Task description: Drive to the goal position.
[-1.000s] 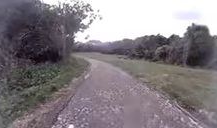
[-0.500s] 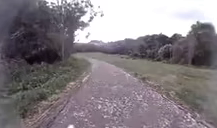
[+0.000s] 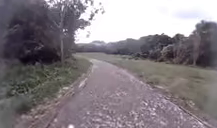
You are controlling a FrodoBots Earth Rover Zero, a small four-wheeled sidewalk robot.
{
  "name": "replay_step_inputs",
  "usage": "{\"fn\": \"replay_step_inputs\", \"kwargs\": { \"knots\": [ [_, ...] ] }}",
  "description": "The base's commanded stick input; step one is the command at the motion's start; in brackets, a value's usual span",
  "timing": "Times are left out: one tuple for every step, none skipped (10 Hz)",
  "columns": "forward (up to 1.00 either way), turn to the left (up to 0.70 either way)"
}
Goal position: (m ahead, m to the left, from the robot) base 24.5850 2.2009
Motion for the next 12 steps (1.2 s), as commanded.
{"fn": "replay_step_inputs", "kwargs": {
  "knots": [
    [0.85, 0.00],
    [0.85, 0.00],
    [0.85, 0.00],
    [0.85, 0.00],
    [0.85, 0.00],
    [0.85, 0.00],
    [0.85, 0.00],
    [0.85, 0.00],
    [0.85, 0.00],
    [0.85, 0.00],
    [0.85, 0.00],
    [0.85, 0.00]
  ]
}}
